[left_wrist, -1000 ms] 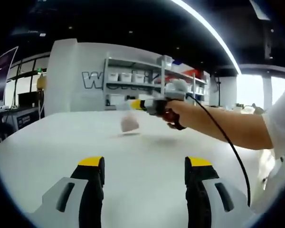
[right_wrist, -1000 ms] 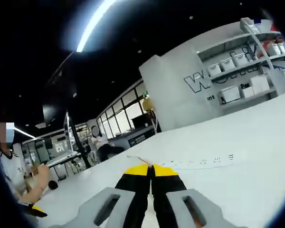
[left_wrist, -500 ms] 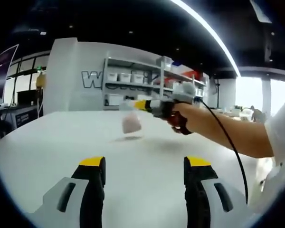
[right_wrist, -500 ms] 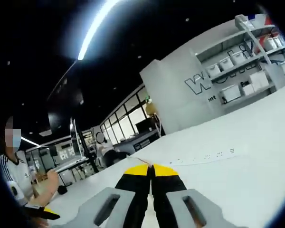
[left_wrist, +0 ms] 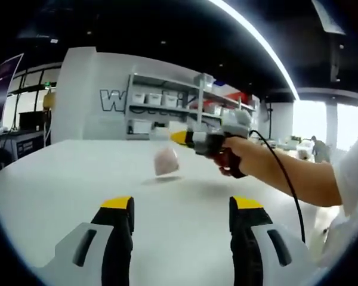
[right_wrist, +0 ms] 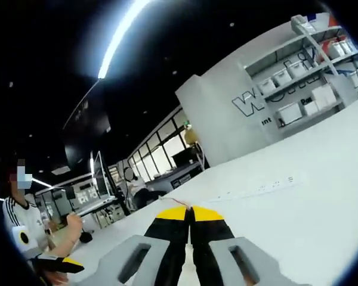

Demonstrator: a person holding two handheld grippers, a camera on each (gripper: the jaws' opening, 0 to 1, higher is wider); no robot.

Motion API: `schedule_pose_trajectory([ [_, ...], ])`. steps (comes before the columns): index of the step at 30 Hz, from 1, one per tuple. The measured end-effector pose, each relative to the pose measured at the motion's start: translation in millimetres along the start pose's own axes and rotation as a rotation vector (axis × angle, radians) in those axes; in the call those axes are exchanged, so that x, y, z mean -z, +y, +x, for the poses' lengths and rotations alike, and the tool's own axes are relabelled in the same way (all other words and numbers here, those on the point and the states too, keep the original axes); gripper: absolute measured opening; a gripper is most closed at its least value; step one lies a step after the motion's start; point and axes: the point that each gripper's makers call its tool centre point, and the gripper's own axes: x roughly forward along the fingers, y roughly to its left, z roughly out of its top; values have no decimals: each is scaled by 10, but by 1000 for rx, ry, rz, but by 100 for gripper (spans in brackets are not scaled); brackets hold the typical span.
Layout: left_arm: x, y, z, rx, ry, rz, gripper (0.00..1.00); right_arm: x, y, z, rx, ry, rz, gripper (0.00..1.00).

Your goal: Open the resealable bag by pulling the two sides of the seal apart until the entire bag opening is separated and visibly accessible.

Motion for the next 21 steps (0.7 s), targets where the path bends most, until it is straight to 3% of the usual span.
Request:
schedule_pose_trajectory([
  [17,-14,-60,0,16,-5,-7,63,50,99,-213,-20,-27,48,0],
  [21,-26,-69,-8,18,-9,-11,63,33,227,-292,-33,-43,54,0],
])
